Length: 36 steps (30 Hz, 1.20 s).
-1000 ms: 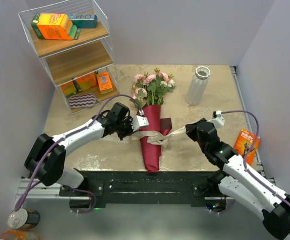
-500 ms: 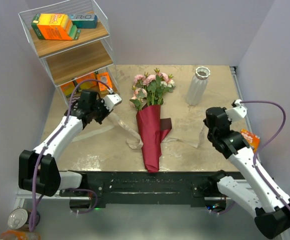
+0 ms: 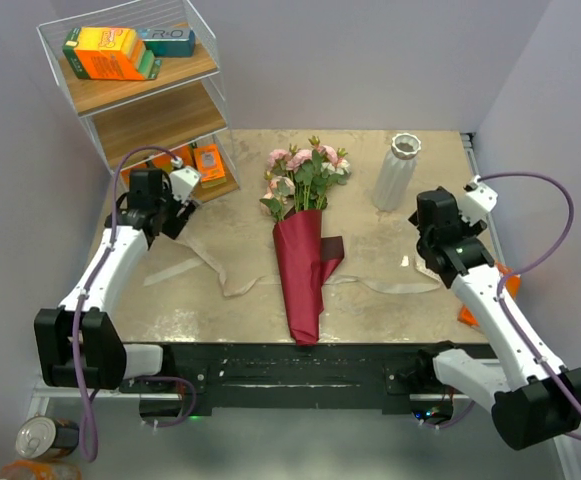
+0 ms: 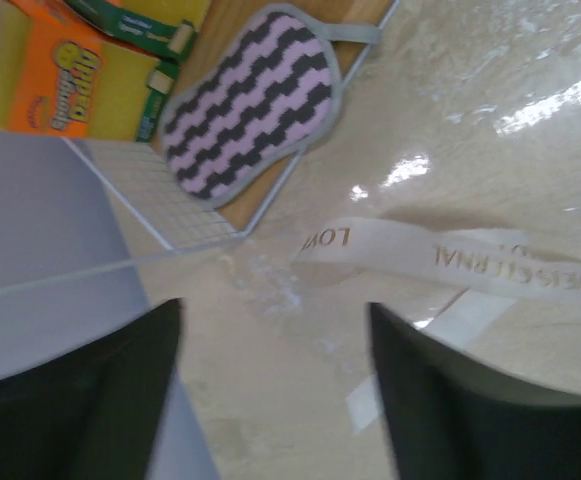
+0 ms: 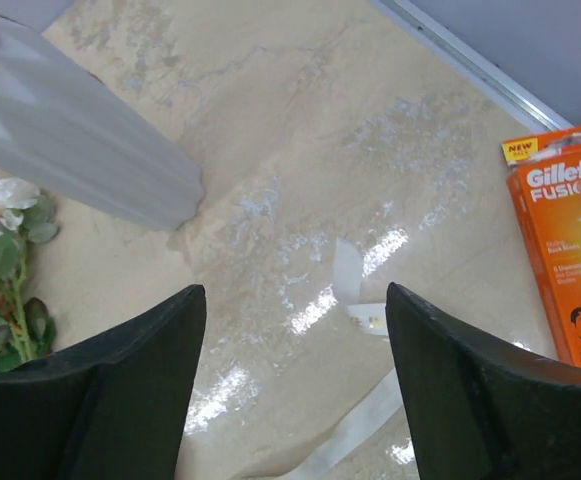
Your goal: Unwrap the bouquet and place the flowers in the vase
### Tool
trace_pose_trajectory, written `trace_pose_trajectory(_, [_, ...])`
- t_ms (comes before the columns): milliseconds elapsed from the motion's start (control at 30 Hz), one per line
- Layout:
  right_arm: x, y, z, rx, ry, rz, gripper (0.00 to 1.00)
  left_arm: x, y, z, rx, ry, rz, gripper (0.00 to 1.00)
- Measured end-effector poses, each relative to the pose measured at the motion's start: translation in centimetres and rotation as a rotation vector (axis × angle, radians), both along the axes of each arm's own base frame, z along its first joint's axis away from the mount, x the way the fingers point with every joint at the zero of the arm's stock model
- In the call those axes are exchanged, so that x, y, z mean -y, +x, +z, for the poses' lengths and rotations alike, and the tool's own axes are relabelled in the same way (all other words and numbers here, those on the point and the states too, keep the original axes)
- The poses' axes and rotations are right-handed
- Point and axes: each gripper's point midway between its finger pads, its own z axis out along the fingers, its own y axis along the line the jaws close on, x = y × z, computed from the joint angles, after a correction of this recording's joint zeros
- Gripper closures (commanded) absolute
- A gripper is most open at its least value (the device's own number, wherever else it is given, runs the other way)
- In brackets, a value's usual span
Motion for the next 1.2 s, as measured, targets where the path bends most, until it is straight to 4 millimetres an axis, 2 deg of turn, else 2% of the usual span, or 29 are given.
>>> trace_pose_trajectory(167, [-1.7,1.1,2.5,0.039,-0.006,0.099,0.18,-0.1,0.9,2.9,0.052,-0.014,0.028,0.01])
trace_pose_trajectory(233, [-4.0,1.2,3.1,0.055,-0.016,0.191,0.17,0.0,1.1,4.4,0.075,-0.025,0.030,0.01])
trace_pose_trajectory(300, [-7.7,1.2,3.6,0.074,-0.014,0.328,0.19,0.3,1.3,5.8,0.090,-0.054,0.027,0.01])
trace_pose_trajectory(400, [-14.0,1.5,3.6,0.096,0.037,0.564,0.20,1.7,1.8,8.9,0.131,-0.148,-0.016,0.00])
trace_pose_trajectory(500, [-19.5,2.2,1.4,0.088,0.115,0.769,0.20,4.0,2.0,10.6,0.154,-0.244,-0.098,0.00])
trace_pose_trajectory(633, [-24.3,2.8,-4.4,-0.039,0.183,0.937,0.20,6.3,1.0,9.0,0.081,-0.335,-0.189,0.01])
trace_pose_trajectory(800, [-27.6,2.8,-10.0,-0.163,0.245,1.047,0.19,7.6,-1.0,5.3,-0.043,-0.397,-0.227,0.01])
trace_pose_trajectory(933, [-28.9,2.8,-12.1,-0.197,0.273,1.084,0.19,8.1,-1.8,4.0,-0.082,-0.419,-0.241,0.01])
trace_pose_trajectory(1033, [-29.4,2.8,-13.3,-0.207,0.279,1.090,0.20,8.4,-2.0,3.8,-0.090,-0.432,-0.254,0.00])
trace_pose_trajectory(1200, [-29.8,1.3,-15.1,-0.234,0.278,1.106,0.21,8.9,-2.5,3.8,-0.095,-0.452,-0.276,0.01])
